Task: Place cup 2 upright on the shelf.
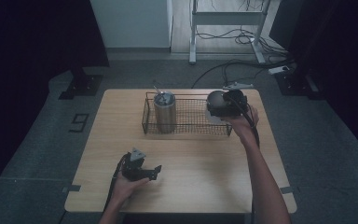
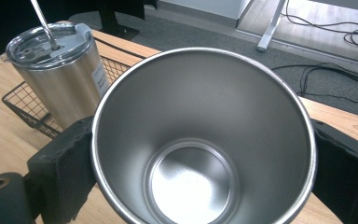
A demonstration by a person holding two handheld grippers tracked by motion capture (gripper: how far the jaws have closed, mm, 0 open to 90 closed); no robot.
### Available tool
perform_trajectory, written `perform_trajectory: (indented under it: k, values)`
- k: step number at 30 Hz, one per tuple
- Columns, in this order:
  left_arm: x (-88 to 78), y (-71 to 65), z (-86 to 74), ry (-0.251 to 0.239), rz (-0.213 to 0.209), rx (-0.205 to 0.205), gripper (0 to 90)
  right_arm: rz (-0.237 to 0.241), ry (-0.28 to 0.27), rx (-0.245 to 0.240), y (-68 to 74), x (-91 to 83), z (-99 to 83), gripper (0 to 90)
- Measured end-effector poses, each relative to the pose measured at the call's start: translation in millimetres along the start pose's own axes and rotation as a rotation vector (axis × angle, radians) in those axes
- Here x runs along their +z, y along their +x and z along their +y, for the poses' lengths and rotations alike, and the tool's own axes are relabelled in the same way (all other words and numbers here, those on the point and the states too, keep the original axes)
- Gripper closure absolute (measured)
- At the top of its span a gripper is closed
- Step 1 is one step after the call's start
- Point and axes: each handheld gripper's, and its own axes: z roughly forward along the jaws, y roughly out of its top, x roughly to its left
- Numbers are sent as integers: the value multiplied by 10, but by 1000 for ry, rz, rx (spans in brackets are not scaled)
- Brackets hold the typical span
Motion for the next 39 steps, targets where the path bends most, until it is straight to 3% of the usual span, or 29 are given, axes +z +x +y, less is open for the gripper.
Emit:
perform_trajectory:
  k: [29,39]
  values:
    - [23,12,-12,6,2,-1,95,-1,39,11,-126,388,157,62]
    - [48,1,-25,20,26,14,95,-7,52,27,-178,545,170,62]
